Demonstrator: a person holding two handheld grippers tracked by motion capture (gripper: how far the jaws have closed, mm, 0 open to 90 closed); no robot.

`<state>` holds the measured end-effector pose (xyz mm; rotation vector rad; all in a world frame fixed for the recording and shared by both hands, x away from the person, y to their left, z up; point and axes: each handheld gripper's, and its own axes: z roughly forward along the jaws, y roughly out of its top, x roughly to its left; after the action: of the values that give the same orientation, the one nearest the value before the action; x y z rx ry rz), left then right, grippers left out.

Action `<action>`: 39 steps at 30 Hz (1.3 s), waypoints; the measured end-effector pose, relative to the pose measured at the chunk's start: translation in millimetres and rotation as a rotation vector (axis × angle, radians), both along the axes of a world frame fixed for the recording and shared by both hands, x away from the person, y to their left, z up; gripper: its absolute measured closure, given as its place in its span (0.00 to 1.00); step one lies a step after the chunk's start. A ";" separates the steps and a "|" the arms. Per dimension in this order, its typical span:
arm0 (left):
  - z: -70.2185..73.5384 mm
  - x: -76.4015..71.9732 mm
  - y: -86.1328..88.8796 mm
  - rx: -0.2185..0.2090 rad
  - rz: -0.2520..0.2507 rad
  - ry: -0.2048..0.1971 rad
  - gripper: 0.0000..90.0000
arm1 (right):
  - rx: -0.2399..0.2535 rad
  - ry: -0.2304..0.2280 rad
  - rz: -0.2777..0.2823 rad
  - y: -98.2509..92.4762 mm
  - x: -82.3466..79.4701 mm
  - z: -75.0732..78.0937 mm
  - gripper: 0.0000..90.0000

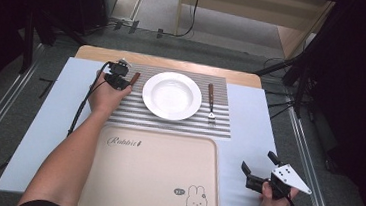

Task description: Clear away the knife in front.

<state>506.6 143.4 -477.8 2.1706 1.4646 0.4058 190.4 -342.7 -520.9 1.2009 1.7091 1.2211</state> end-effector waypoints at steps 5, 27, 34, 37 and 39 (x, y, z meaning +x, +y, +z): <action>8.1 -3.9 -0.2 -0.008 -0.013 -0.014 0.86 | 0.001 0.000 0.001 0.3 -0.3 0.1 0.00; 25.2 -32.1 5.7 -0.046 -0.066 -0.022 0.86 | 0.000 -0.003 0.003 0.1 -0.4 0.3 0.00; 31.5 -45.6 5.9 -0.056 -0.086 -0.031 0.86 | 0.000 -0.002 0.003 0.3 -0.3 0.2 0.00; 33.3 -50.9 6.8 -0.058 -0.092 -0.035 0.86 | -0.001 -0.002 0.003 0.4 -0.4 0.2 0.00; 35.0 -54.7 7.2 -0.046 -0.098 -0.039 0.86 | -0.002 -0.002 0.003 0.6 -0.3 0.2 0.00</action>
<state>451.9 150.6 -442.7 2.1754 1.3280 0.3749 190.0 -342.2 -520.7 1.1957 1.7107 1.2216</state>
